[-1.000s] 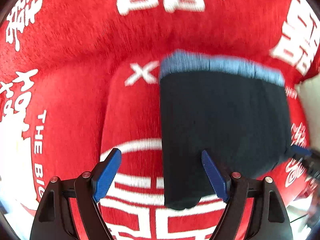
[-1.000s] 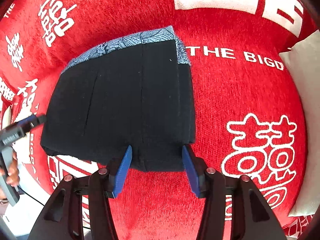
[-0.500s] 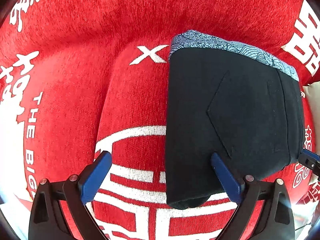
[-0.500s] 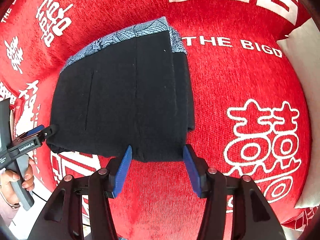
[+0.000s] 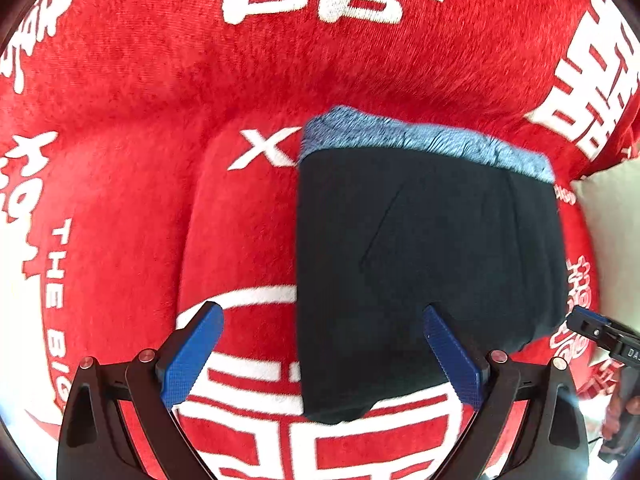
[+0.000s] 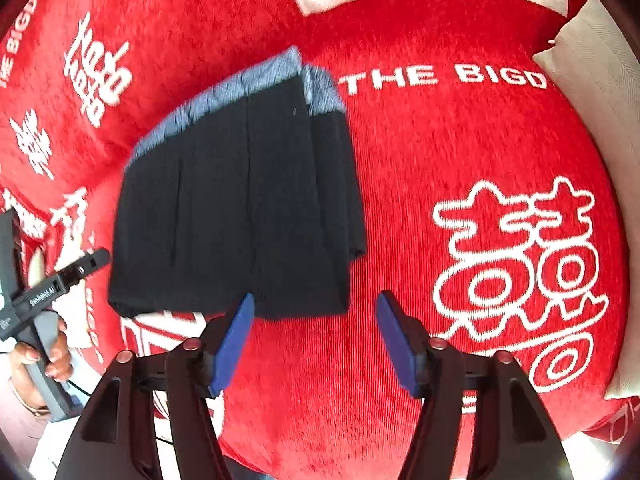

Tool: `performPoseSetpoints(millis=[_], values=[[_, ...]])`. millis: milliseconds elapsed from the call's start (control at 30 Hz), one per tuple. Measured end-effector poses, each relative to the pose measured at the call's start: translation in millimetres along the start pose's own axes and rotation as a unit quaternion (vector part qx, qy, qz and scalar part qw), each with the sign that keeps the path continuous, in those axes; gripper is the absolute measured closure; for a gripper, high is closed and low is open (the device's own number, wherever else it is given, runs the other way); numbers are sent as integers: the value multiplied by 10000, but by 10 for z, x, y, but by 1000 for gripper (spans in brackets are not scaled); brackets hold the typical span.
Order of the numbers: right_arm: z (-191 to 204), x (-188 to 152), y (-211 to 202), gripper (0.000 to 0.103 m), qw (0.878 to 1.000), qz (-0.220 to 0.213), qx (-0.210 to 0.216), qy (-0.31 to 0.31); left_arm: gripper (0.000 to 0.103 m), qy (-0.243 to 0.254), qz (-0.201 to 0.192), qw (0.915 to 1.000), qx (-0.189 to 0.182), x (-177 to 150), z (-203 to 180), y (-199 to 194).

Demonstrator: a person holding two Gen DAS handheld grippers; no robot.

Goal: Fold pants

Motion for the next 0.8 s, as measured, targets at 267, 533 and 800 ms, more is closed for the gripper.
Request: performPoseSetpoints(millis=[267, 533, 800], values=[[-128, 417, 65, 33, 9967, 3, 681, 437, 3, -118, 112, 9981, -600, 231, -71, 155], [-170, 570, 334, 33, 9878, 369, 1400, 578, 3, -366, 318, 9922, -1148, 315, 56, 334], [-118, 633, 492, 33, 9764, 524, 2069, 329, 3, -210, 496, 9860, -1580, 349, 6, 545]])
Point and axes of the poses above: each gripper's, at about its wrist camera, not at the fingertips, and y roughly the way its jaws point, z to its left, x to its top, the point moved 10 cm from there along y, roughly the way its jaws point, and after that the axes turned 13 degrees about -x, right-handed, at the moved point
